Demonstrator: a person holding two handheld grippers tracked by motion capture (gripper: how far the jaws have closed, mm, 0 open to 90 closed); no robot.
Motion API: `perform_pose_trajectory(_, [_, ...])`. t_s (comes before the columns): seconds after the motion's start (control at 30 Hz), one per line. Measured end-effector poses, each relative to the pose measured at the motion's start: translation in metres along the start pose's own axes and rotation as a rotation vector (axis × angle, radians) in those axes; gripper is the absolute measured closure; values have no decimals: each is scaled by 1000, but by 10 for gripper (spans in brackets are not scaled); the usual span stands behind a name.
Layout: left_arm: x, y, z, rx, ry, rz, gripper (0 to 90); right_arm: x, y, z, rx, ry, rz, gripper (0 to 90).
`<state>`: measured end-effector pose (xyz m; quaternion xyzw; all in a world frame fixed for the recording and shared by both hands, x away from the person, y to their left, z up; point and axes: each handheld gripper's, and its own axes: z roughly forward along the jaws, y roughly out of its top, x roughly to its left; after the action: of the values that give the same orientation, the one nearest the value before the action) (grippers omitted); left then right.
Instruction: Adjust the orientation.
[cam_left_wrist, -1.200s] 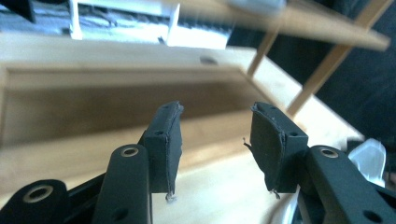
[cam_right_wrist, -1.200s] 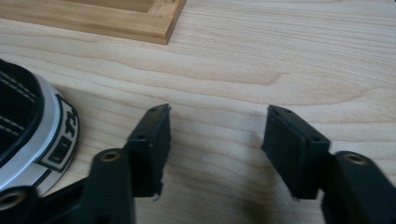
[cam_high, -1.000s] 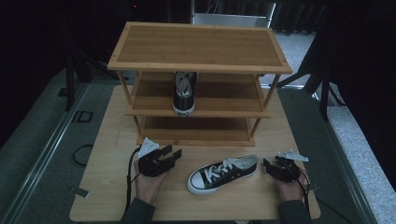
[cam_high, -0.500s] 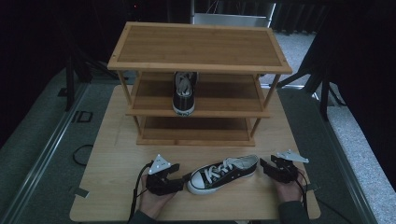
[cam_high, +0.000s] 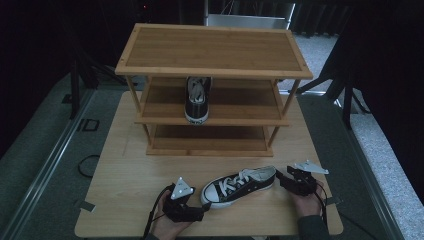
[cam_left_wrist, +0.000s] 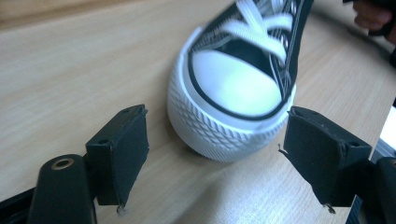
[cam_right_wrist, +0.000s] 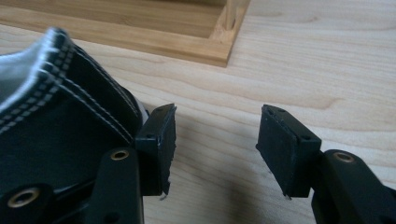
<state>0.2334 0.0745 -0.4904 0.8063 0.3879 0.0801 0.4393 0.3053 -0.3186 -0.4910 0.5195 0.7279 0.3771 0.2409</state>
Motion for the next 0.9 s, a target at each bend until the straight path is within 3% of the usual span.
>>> perform_pose_trajectory(0.07, [-2, 0, 2, 11, 6, 14, 223, 1, 0, -1, -7, 3, -4, 461])
perform_pose_trajectory(0.17, [-1, -2, 7, 44, 51, 40, 213, 2, 1, -1, -5, 10, -6, 471])
perform_pose_trajectory(0.27, [2, 0, 8, 38, 54, 36, 208, 2, 1, 0, -1, 23, -10, 491])
perform_pose_trajectory(0.4, [7, 6, 10, 32, 124, 47, 209, 0, 1, -2, -4, 33, -6, 533])
perform_pose_trajectory(0.43, [7, 6, 10, 32, 124, 47, 217, 0, 1, -2, -4, 33, -6, 533])
perform_pose_trajectory(0.47, [12, 10, 13, 27, 161, 39, 217, 0, 0, -3, -5, 42, 3, 536])
perform_pose_trajectory(0.53, [18, 14, 14, 30, 168, 29, 230, 0, 0, -4, -5, 98, 13, 564])
perform_pose_trajectory(0.63, [21, 15, 15, 31, 181, 38, 231, 0, -1, -6, -6, 114, 16, 566])
perform_pose_trajectory(0.73, [29, 21, 19, 13, 209, 8, 249, 1, -2, -8, -8, 157, 36, 567])
perform_pose_trajectory(0.9, [42, 36, 33, -4, 252, -17, 277, 10, -2, -8, 3, 193, 1, 574])
